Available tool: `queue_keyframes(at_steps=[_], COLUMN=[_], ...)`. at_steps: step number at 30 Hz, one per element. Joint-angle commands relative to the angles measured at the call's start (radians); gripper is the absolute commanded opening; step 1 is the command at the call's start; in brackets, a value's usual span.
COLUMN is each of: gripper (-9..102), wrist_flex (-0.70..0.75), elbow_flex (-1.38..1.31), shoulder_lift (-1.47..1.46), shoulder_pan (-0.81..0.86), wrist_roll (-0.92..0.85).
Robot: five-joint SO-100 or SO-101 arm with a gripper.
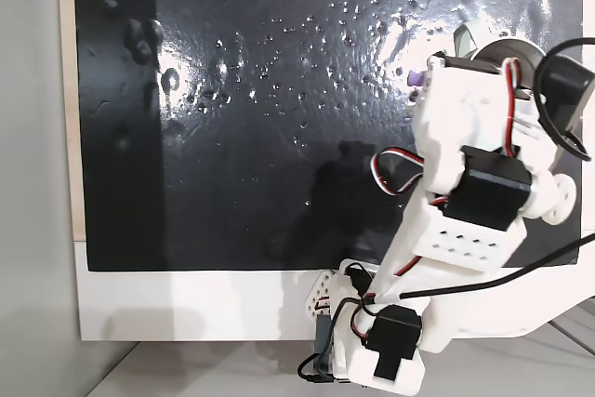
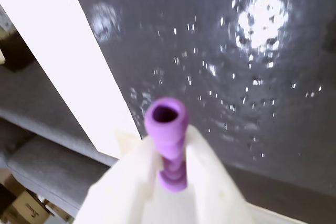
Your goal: Grasp a pengrip and put it in the cup.
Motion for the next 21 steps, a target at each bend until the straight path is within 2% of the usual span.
queue_keyframes(at_steps=[1, 13, 21], gripper=[0, 0, 0], wrist_flex=[-0.002, -0.003, -0.003], elbow_flex=[-0.064, -0.448, -0.468], shoulder_lift=[-0.005, -0.295, -0.382], shoulder_pan=[0.094, 0.295, 0.319], wrist_roll=[-0.052, -0.109, -0.11])
